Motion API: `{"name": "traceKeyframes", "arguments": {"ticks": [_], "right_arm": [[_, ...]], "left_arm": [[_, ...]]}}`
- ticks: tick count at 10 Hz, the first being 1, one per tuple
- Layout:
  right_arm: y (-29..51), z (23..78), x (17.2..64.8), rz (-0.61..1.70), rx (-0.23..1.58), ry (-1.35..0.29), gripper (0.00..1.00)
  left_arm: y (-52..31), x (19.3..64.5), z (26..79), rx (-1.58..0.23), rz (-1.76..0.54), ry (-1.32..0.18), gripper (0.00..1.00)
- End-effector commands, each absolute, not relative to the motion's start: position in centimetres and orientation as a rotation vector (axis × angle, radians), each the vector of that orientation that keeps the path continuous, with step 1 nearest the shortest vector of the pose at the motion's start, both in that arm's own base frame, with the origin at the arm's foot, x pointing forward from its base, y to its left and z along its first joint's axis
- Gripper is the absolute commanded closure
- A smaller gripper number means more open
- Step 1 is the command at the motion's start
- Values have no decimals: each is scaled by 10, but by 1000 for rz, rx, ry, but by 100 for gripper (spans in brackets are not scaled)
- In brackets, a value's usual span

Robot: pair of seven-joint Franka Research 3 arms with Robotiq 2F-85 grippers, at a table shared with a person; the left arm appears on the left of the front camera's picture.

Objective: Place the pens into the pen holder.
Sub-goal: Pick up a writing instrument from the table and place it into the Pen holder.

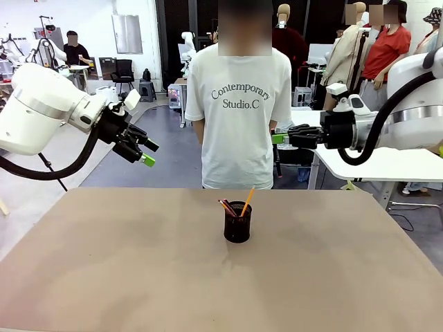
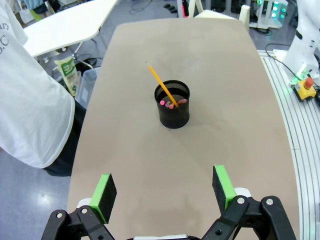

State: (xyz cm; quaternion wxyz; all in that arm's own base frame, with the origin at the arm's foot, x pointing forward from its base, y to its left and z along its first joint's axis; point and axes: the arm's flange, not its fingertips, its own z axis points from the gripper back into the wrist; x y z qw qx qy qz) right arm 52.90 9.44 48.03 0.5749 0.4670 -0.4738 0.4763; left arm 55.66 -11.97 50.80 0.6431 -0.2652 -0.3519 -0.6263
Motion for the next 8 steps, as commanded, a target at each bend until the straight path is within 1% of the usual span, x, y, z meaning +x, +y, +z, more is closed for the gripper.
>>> {"name": "traceKeyframes", "arguments": {"ticks": [1, 4, 5, 6, 7, 8], "right_arm": [[115, 465, 521, 1180, 1083, -1225, 100], [146, 433, 514, 1279, 1149, -1225, 100], [154, 420, 512, 1279, 1180, -1220, 100], [161, 409, 513, 1275, 1170, -1262, 100], [167, 401, 517, 1265, 1183, -1266, 100], [172, 393, 519, 1257, 1134, -1328, 100]], "left_arm": [[-118, 555, 509, -603, -1426, -802, 0], [-118, 555, 509, -603, -1426, -802, 0], [-118, 555, 509, -603, -1426, -802, 0], [-118, 555, 509, -603, -1426, -802, 0], [-118, 555, 509, -603, -1426, -802, 0], [-118, 555, 509, -603, -1426, -802, 0]]}}
